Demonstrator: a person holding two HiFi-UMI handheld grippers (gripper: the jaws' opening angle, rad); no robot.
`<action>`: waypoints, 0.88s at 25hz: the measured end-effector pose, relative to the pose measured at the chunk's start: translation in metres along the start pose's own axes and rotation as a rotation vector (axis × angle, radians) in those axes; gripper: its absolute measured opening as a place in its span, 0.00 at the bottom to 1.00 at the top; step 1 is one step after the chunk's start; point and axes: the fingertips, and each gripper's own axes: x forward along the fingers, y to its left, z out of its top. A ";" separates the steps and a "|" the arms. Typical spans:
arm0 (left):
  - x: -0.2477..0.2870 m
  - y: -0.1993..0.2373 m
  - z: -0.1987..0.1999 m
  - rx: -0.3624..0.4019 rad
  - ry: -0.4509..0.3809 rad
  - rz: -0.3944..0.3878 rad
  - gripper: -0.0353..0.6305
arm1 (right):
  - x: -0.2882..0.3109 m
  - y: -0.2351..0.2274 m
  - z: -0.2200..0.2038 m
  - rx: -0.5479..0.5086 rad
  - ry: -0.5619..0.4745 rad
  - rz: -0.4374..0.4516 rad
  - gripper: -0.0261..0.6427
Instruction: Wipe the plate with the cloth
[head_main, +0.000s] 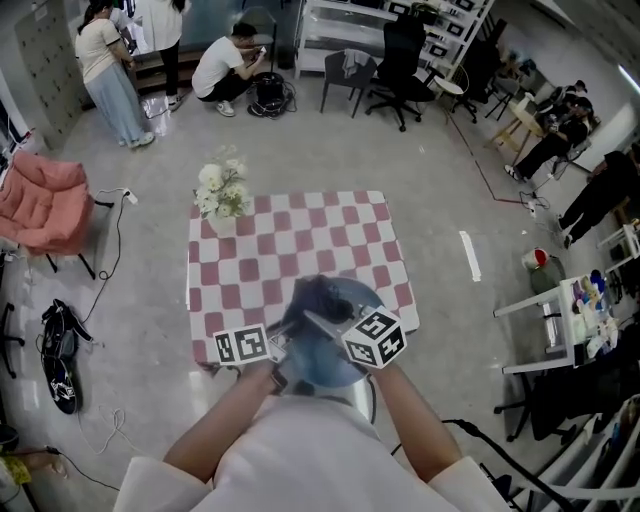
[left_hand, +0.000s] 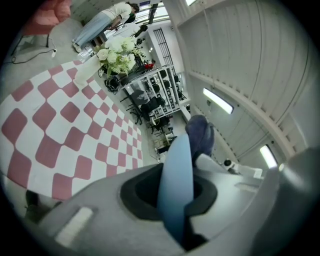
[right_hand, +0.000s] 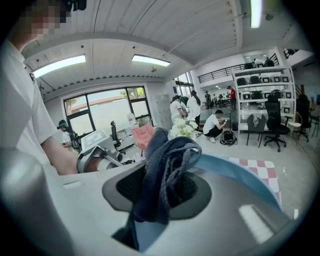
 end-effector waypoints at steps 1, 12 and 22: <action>0.000 0.000 0.000 0.003 0.001 0.001 0.11 | 0.000 -0.002 0.000 -0.003 0.002 -0.014 0.23; -0.005 0.007 0.000 0.005 0.002 0.023 0.11 | -0.010 -0.041 -0.002 0.030 0.010 -0.193 0.23; -0.018 0.015 0.006 0.002 -0.042 0.059 0.11 | -0.032 -0.071 -0.017 0.070 0.057 -0.325 0.22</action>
